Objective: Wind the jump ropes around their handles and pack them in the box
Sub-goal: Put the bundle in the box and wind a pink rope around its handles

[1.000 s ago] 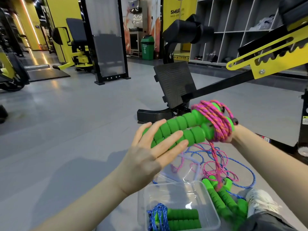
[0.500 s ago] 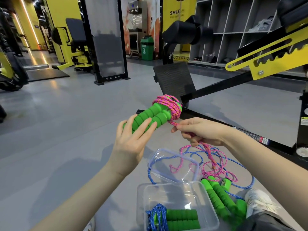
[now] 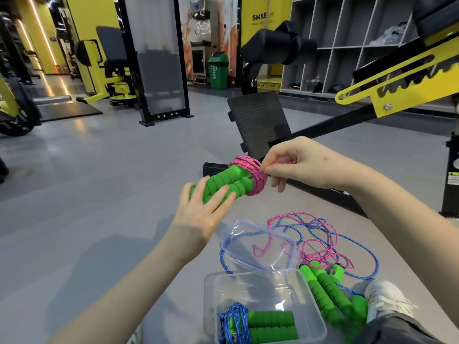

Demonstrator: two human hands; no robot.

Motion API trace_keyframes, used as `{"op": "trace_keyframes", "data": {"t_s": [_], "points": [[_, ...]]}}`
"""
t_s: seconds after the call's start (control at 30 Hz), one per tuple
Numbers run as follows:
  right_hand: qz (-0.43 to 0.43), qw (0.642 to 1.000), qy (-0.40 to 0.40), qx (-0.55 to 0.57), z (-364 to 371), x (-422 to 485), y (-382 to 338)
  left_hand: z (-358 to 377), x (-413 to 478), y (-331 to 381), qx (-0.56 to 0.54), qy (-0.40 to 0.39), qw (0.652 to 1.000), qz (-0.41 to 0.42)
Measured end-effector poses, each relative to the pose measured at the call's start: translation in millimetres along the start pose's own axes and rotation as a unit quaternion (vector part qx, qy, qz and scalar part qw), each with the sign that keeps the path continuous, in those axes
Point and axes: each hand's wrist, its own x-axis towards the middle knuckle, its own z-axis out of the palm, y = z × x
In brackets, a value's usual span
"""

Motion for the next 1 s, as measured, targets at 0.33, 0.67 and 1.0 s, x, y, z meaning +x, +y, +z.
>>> {"op": "trace_keyframes", "data": {"t_s": [0.33, 0.67, 1.0], "points": [[0.014, 0.99, 0.024, 0.135, -12.9, -4.1, 8.6, -19.4, 13.0, 34.8, -0.054, 0.044, 0.991, 0.115], [0.054, 0.986, 0.06, 0.146, -20.1, -7.6, 30.1, -44.2, 25.7, 49.4, -0.109, 0.071, 0.98, 0.149], [0.117, 0.916, 0.036, 0.382, -18.1, -16.4, 68.1, -57.2, 34.5, 52.8, -0.141, 0.087, 0.981, 0.101]]}}
